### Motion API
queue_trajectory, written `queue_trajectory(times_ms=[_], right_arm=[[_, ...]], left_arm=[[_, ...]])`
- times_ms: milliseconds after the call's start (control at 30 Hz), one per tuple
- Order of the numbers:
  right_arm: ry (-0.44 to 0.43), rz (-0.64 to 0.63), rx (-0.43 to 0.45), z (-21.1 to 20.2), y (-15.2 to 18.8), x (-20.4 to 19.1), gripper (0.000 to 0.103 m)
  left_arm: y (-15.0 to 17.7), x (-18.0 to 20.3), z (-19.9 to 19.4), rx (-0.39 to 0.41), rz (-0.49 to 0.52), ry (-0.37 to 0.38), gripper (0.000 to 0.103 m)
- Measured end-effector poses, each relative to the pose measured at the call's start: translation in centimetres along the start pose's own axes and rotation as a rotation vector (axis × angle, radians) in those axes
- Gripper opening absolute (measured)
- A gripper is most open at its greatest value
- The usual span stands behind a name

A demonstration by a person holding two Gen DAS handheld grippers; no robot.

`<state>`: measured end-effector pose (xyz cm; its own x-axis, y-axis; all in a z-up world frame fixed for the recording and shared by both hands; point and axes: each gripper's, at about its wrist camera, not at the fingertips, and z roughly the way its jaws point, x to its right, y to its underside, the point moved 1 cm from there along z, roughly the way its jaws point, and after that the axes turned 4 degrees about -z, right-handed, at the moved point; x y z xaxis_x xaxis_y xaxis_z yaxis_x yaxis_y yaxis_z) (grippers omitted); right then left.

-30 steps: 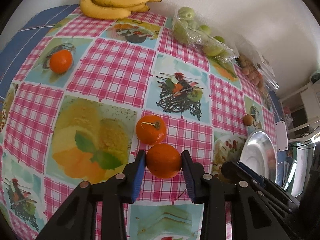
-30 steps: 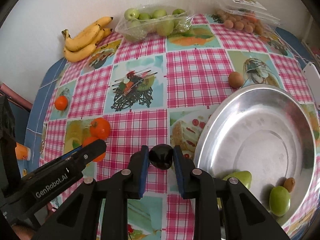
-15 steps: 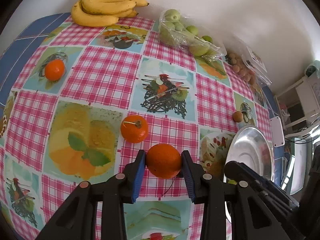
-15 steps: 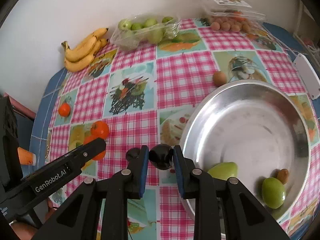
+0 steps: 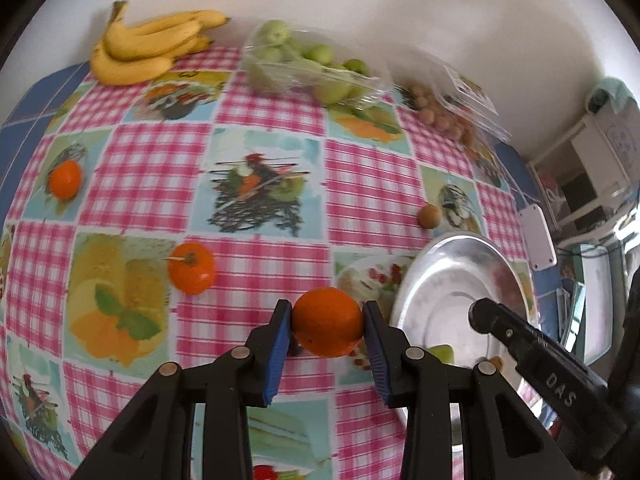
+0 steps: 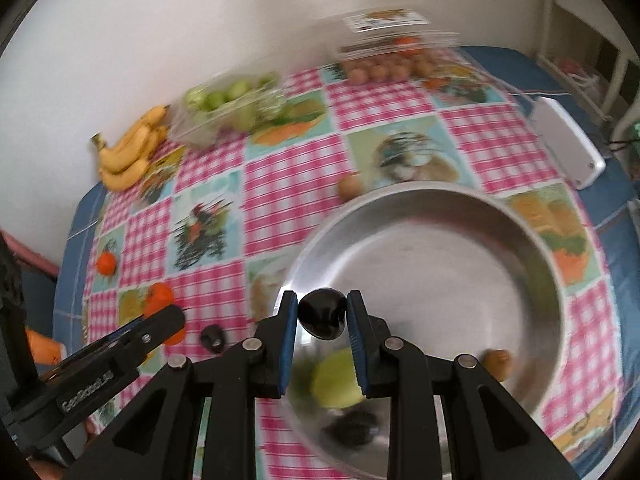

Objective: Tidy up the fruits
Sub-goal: 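Carry the orange and the black plum over the steel bowl with both tools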

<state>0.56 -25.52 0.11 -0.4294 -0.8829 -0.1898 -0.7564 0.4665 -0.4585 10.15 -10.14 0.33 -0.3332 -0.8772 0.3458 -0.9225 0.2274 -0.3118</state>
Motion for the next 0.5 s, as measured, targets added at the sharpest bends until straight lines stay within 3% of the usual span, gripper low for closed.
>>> queue_trajectory(times_ms=[500], right_arm=[[0.091, 0.184, 0.046, -2.8, 0.1, 8.8, 0.026]], left_arm=[[0.9, 8.6, 1.6, -0.019, 0.203, 0.037, 0.038]])
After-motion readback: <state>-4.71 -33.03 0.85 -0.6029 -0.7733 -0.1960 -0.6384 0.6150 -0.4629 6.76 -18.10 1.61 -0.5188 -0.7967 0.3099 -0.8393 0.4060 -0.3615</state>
